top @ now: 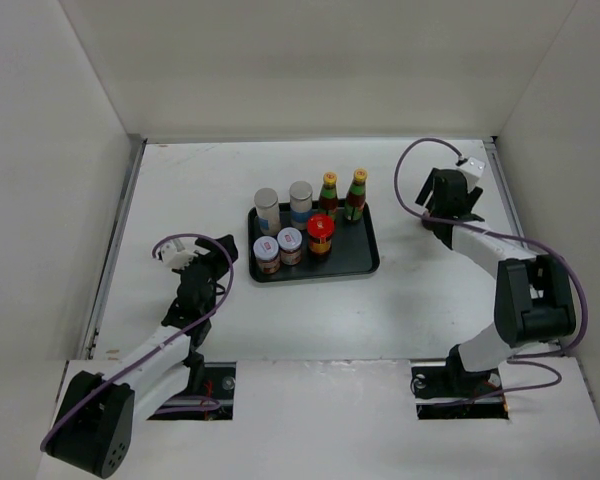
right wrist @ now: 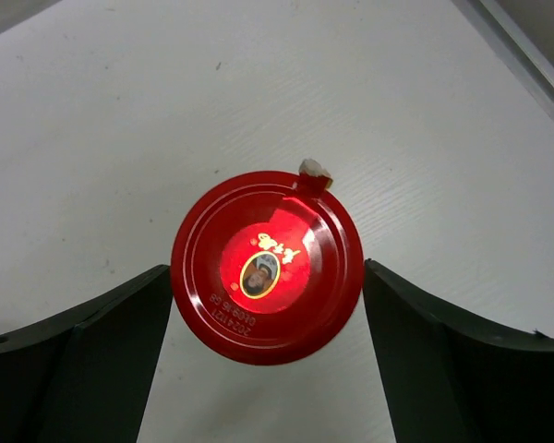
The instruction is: Organize the condiment bottles
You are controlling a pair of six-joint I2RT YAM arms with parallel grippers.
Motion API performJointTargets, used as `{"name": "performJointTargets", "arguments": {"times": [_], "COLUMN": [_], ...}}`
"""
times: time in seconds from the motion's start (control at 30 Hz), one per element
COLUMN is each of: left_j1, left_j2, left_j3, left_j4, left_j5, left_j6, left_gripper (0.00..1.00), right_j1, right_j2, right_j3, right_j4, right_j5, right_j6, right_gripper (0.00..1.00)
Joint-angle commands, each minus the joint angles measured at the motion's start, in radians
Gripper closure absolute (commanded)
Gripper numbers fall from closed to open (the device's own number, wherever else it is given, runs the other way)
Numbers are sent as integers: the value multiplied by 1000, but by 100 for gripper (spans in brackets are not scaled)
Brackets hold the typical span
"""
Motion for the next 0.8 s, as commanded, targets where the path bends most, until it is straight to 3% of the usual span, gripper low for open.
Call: {"name": "performJointTargets", "arguments": {"times": [0.0,0.23,0.47,0.63,0.77], "left_j1": [-3,-9,-11,-11,-12], "left_j2": [-11,-20,-37,-43,-32], "left_j3": [9,9,8,6,12], "left_j4": [46,42,37,36,36], "left_j5": [10,3,1,1,4], "left_j6": [-1,3,5,8,10], "left_gripper": [30,30,30,30,30], "right_j1": [-16,-23,72,223,384], "right_j2": [25,0,-246,-371,-368], "right_j3": [53,30,-33,-79,-85], "right_j4": [49,55,60,46,51], "right_j5": [-24,-40,-17,-12,-11], "right_j6": [12,65,52,33,33], "right_gripper": [17,45,48,47,47]}}
